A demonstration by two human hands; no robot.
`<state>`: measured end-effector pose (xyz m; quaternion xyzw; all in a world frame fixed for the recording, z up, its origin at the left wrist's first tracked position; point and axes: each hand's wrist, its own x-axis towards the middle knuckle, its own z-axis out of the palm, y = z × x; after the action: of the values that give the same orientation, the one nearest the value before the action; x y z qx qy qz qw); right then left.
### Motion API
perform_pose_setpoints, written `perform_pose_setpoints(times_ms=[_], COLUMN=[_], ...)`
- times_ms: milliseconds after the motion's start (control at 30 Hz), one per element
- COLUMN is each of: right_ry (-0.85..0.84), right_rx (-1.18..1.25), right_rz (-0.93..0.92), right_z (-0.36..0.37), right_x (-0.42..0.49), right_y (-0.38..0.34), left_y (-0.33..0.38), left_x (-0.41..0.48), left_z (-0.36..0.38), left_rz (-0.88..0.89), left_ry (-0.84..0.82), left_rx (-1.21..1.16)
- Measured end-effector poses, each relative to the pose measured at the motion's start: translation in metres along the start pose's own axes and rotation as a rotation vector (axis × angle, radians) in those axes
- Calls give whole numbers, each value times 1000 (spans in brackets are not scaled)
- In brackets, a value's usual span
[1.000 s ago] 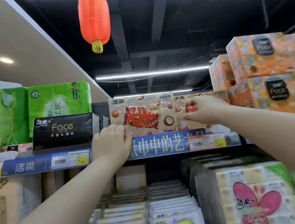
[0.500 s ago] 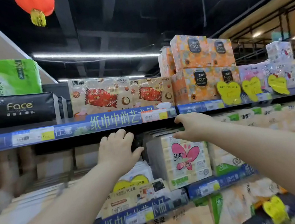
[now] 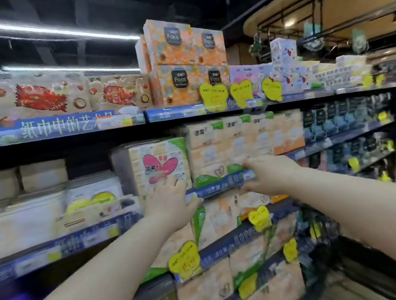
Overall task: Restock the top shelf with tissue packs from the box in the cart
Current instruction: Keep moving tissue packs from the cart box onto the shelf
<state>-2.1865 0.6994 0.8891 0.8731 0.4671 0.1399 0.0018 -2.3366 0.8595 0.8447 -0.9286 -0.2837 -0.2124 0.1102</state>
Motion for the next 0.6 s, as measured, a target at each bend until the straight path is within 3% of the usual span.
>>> perform_pose_setpoints(times_ms=[300, 600], right_ry=[-225, -244], right_rx=[-44, 21], right_rz=[291, 545], right_z=[30, 65], right_x=[-170, -271], right_y=[189, 299], left_y=[252, 412], left_x=[-27, -30], left_z=[23, 35], left_rz=[318, 544], left_ry=[-160, -196], left_rx=[-109, -208])
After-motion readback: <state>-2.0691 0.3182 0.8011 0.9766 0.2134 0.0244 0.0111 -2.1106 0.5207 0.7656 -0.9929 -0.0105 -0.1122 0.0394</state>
